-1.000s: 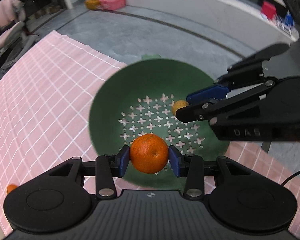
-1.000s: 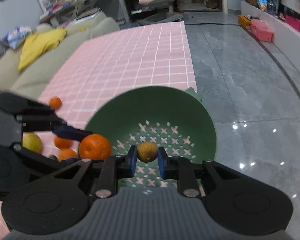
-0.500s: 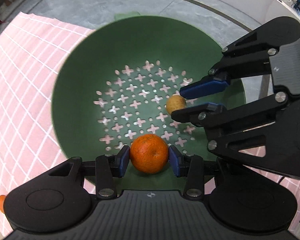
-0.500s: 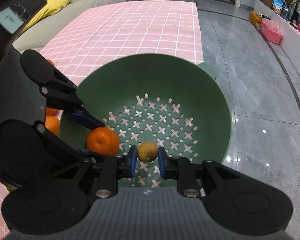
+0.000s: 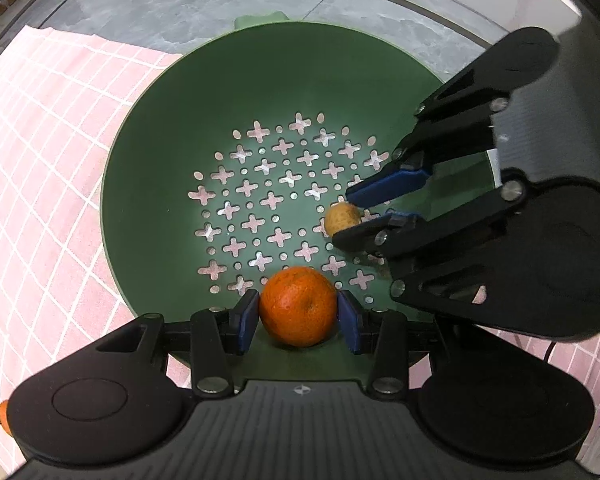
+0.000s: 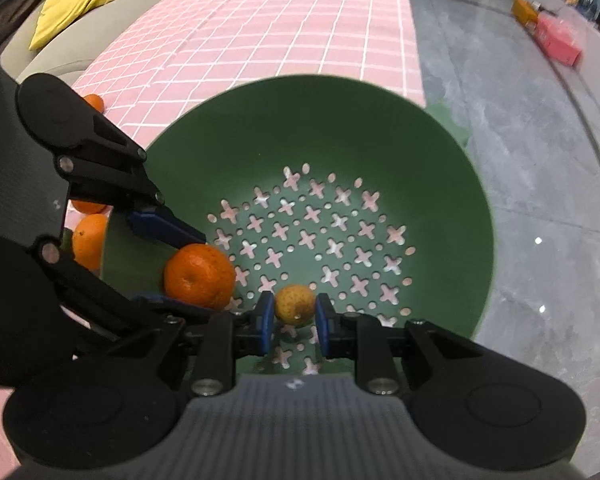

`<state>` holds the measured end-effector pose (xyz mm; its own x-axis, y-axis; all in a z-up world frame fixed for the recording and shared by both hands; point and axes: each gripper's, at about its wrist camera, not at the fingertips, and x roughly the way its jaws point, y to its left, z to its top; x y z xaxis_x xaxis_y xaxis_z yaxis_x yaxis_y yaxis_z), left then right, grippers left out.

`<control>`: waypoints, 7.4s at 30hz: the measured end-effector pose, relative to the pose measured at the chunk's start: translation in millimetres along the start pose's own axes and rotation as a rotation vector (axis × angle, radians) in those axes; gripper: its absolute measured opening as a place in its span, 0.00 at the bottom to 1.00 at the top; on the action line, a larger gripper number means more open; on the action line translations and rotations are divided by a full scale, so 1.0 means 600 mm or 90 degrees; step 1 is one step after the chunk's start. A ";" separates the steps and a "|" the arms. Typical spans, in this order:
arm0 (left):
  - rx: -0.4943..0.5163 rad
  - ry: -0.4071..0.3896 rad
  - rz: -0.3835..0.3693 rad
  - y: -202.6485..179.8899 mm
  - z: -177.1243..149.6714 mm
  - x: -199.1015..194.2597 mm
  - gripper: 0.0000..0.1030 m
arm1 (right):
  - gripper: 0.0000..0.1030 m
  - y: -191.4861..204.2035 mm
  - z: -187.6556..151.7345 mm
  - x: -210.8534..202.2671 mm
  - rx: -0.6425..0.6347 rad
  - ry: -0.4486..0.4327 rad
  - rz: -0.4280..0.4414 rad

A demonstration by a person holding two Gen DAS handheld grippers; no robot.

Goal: Organize fruits
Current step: 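Open the left tool over the colander while the right tool releases its brown fruit there, then grasp the red tomato with the left tool while the right tool grasps a large orange, then carry the tomato with the left tool while the right tool carries the orange to the colander, then open the left tool over the colander while the right tool releases the orange there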

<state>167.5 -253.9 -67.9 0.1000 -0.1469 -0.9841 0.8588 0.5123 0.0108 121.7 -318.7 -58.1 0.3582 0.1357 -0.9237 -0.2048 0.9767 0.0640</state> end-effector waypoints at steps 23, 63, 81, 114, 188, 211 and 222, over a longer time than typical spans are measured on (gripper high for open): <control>-0.085 -0.150 0.090 0.019 -0.043 -0.151 0.70 | 0.43 -0.016 0.025 -0.083 0.081 -0.142 0.043; -0.491 -0.165 0.155 -0.008 -0.507 -0.160 0.71 | 0.48 0.302 -0.038 0.013 -0.016 -0.185 -0.009; -0.458 -0.109 0.107 -0.005 -0.520 -0.120 0.68 | 0.47 0.324 -0.025 0.074 -0.008 -0.181 -0.065; -0.472 -0.105 0.073 0.005 -0.529 -0.114 0.30 | 0.41 0.321 -0.025 0.074 -0.014 -0.183 -0.034; -0.148 -0.084 0.136 -0.026 -0.027 -0.007 0.30 | 0.41 -0.013 -0.018 -0.039 0.077 -0.139 -0.080; -0.131 -0.085 0.166 -0.037 -0.026 -0.005 0.65 | 0.46 -0.006 -0.014 -0.037 0.065 -0.135 -0.086; -0.162 -0.137 0.195 -0.034 -0.036 -0.077 0.67 | 0.49 -0.012 -0.004 -0.086 0.116 -0.211 -0.061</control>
<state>134.5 -239.4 -26.5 0.4563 -0.1149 -0.8824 0.6251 0.7471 0.2260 102.3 -333.3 -11.8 0.6485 0.0595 -0.7589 -0.0016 0.9970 0.0768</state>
